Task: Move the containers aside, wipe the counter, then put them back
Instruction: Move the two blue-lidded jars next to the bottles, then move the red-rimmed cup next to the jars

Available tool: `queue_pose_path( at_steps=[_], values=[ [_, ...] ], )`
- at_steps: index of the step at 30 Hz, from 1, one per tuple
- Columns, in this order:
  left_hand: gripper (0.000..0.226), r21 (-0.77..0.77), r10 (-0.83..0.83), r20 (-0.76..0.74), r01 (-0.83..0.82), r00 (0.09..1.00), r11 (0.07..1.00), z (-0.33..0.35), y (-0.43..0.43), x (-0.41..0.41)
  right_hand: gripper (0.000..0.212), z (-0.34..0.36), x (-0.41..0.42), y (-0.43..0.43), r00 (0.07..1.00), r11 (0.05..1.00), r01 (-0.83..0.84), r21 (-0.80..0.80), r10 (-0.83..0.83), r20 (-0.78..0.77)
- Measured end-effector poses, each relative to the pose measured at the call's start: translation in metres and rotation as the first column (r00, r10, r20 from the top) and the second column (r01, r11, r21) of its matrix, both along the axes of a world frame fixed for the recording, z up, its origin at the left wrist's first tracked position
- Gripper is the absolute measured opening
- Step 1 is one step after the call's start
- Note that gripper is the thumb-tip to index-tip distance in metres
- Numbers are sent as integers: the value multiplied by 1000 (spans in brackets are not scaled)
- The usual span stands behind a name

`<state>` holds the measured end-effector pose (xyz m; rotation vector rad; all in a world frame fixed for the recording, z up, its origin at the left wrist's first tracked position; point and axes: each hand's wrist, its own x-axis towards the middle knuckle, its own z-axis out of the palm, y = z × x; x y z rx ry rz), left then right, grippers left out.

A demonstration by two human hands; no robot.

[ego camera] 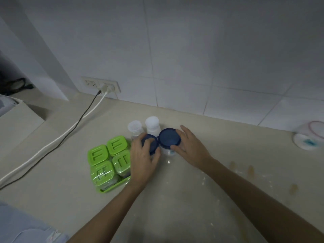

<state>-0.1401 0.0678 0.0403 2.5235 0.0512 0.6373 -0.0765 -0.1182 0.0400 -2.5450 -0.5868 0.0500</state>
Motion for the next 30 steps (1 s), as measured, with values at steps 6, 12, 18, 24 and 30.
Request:
queue_pose_path(
  at_steps=[6, 12, 18, 24, 30],
  values=[
    [30, -278, -195, 17, 192, 981, 941, -6, -98, -16, 40, -20, -55, -103, 996, 999, 34, 26, -36, 81],
    [30, -263, -521, -165, 472, 838, 842, -42, -220, -1, 42, -40, -78, -252, 965, 965, 259, -36, -257, 58],
    [44, -23, -585, -389, 627, 712, 779, -69, -315, 45, 63, -31, -44, -381, 823, 811, 566, -146, -547, 153],
    [49, 113, -575, -445, 680, 686, 724, -68, -388, 84, 96, -21, 21, -439, 735, 728, 678, -104, -666, 128],
    [47, 303, -488, -410, 620, 770, 724, -91, -422, 94, 91, -45, 55, -437, 705, 715, 688, 124, -699, 120]
  ],
)
